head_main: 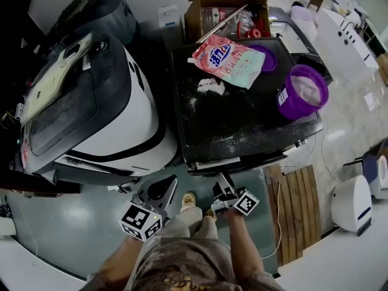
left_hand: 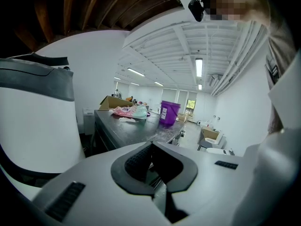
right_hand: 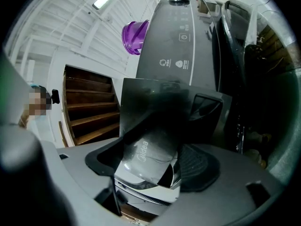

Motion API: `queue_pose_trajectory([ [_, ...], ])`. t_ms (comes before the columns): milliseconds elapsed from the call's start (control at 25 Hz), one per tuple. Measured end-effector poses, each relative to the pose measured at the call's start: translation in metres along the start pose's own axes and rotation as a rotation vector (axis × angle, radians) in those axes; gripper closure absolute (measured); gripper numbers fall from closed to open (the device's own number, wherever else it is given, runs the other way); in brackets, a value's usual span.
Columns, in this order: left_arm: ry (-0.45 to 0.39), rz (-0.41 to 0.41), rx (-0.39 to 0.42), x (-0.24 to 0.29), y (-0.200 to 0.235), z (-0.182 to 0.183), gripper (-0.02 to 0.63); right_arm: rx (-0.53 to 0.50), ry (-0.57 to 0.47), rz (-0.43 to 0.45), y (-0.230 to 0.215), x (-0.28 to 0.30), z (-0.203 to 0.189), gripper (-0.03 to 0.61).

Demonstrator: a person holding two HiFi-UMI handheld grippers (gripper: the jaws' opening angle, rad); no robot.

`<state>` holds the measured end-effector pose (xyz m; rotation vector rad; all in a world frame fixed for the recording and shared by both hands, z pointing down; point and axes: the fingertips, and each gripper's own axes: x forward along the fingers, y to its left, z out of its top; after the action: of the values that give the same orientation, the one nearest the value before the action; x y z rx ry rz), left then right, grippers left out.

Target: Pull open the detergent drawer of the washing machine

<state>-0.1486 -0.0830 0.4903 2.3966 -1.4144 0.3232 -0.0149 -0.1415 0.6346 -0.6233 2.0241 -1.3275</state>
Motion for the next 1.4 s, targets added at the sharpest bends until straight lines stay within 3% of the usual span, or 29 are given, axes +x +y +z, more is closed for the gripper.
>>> queue_pose_trajectory([
  [840, 0.016, -0.097, 0.033, 0.015, -0.043, -0.002, 0.592, 0.025, -0.006, -0.006, 0.019, -0.066, -0.018, 0.230],
  [1000, 0.015, -0.103, 0.037, 0.014, -0.048, -0.002, 0.592, 0.060, -0.015, -0.032, 0.013, -0.080, -0.023, 0.232],
  [1400, 0.013, -0.099, 0.027, 0.011, -0.049, -0.003, 0.592, 0.041, -0.005, -0.008, 0.028, -0.091, -0.025, 0.235],
])
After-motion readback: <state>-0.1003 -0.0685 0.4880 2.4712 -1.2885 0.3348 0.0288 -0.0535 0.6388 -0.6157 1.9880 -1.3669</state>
